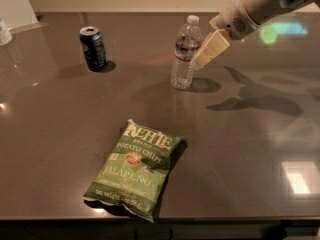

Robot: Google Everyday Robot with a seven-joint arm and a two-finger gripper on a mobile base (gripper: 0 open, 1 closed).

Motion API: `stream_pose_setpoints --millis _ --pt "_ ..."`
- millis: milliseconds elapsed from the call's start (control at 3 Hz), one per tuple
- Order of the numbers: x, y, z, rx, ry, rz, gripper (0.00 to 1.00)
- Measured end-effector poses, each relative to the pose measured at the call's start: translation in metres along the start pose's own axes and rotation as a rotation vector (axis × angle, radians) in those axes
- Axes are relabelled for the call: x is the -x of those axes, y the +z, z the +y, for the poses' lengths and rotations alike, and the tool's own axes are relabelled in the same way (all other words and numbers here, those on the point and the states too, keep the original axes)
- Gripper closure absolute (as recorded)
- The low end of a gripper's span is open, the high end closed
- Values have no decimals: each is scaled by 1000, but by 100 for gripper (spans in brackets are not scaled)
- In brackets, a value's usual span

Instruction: Move water bottle near green jalapeno chip bag

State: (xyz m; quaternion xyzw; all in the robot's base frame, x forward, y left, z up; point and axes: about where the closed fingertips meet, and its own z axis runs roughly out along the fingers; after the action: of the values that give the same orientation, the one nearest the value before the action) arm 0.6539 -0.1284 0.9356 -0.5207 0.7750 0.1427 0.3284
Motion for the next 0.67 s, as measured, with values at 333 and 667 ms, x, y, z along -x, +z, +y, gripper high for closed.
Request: stream_pose_setpoints --millis 333,667 --pt "11 15 -1 37 -4 -24 0" --pt "18 26 2 71 -2 -42 0"
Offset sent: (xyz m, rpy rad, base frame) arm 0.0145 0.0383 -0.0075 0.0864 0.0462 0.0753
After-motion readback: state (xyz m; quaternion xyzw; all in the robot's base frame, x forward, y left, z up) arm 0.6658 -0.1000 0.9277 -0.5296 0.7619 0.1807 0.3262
